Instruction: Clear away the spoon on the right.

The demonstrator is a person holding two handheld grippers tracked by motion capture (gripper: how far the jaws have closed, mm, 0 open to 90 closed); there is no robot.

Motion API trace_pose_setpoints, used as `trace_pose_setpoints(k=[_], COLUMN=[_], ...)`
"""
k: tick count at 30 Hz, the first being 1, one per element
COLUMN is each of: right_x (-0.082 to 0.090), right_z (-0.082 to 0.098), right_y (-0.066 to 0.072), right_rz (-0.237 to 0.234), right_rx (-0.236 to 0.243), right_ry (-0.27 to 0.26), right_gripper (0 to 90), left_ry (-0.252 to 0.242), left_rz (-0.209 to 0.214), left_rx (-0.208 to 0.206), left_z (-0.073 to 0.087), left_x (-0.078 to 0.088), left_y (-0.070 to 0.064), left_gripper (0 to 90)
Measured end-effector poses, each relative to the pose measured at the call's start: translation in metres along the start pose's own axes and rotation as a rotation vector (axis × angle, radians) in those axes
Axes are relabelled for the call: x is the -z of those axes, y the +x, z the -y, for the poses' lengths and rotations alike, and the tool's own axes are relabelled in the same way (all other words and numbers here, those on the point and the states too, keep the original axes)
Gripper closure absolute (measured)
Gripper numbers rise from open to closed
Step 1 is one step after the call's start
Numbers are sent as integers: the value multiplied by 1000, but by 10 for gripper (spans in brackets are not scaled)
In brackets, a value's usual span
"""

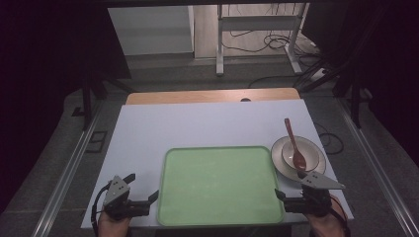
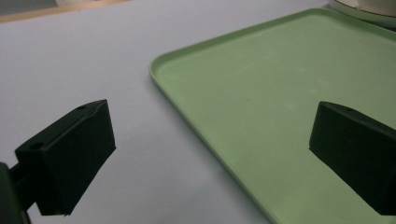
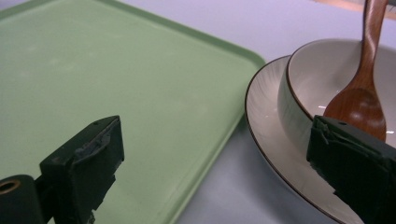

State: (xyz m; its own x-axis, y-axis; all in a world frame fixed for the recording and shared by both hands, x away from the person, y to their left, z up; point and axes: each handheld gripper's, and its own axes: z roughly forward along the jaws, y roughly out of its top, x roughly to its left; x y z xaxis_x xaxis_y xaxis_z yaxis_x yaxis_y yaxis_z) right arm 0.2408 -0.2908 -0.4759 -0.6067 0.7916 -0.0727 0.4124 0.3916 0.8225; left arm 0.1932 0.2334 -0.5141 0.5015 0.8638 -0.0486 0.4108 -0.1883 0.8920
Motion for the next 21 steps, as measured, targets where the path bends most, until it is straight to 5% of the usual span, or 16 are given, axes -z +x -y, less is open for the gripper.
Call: trace_pose_setpoints(k=[5, 21], right_x=[0, -2], right_z=[3, 4], right_y=[-3, -4], right_rz=[-7, -23], right_rx=[3, 4], right_ry=[7, 33], right_gripper=[31, 19], left_ry=[-5, 10], left_rz=[-15, -6], left_rx=[-29, -33], left_z=[1, 3], left_x=[2, 3], left_y=[2, 5], left_gripper=[5, 13])
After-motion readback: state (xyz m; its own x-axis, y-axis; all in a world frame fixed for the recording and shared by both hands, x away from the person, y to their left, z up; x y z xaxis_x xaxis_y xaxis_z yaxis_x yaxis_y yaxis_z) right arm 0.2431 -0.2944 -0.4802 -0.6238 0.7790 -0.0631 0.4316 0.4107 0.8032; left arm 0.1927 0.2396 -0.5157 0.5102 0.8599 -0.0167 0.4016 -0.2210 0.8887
